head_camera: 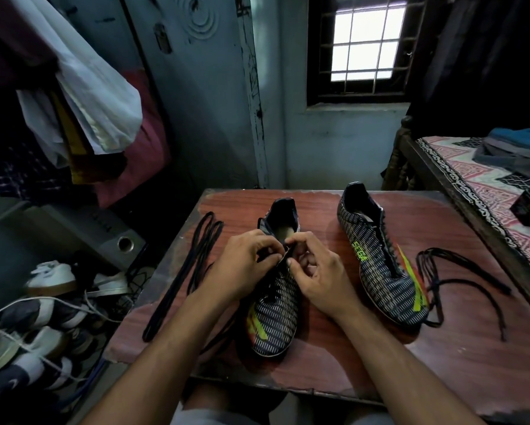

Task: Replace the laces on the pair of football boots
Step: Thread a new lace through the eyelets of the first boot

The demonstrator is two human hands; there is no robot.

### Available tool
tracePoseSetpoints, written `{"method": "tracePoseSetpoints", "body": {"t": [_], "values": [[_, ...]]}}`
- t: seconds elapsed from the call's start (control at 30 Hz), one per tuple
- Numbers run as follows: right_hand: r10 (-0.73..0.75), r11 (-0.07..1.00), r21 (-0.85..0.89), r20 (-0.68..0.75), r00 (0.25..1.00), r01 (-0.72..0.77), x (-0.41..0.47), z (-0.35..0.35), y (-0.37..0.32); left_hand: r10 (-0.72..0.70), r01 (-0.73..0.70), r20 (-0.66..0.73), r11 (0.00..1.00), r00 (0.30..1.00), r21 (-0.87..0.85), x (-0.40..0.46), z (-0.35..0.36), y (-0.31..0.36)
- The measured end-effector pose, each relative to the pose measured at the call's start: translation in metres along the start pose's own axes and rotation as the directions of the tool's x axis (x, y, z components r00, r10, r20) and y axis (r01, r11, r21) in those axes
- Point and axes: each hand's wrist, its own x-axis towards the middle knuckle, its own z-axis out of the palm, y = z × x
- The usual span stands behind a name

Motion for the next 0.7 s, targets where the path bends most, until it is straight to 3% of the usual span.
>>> {"method": "tracePoseSetpoints", "body": {"t": [0.13,0.23,0.43,0.57,0.7], "values": [[0.044,0.999,0.031,-0.098,0.994,-0.041,-0.001,0.002,-0.001,-0.082,0.080,-0.067,0.996,0.994,-0.037,-0.003,0.005,0.001],[-0.008,0.997,-0.078,-0.099,0.995,0.000,-0.002,0.002,-0.001,-0.153,0.146,-0.079,0.985,0.985,-0.090,-0.006,0.007,-0.003],[-0.037,0.989,-0.143,-0.098,0.994,0.023,-0.001,0.001,-0.003,-0.092,0.073,-0.129,0.987,0.987,-0.141,-0.024,0.011,-0.007],[0.043,0.997,0.072,-0.219,0.975,-0.027,0.001,0.001,-0.004,-0.113,0.108,-0.144,0.993,0.983,-0.037,-0.050,0.015,-0.004],[0.175,0.925,0.377,-0.288,0.942,-0.057,0.004,-0.002,-0.011,-0.193,0.183,-0.190,0.981,0.963,-0.067,-0.068,0.018,0.000]]}}
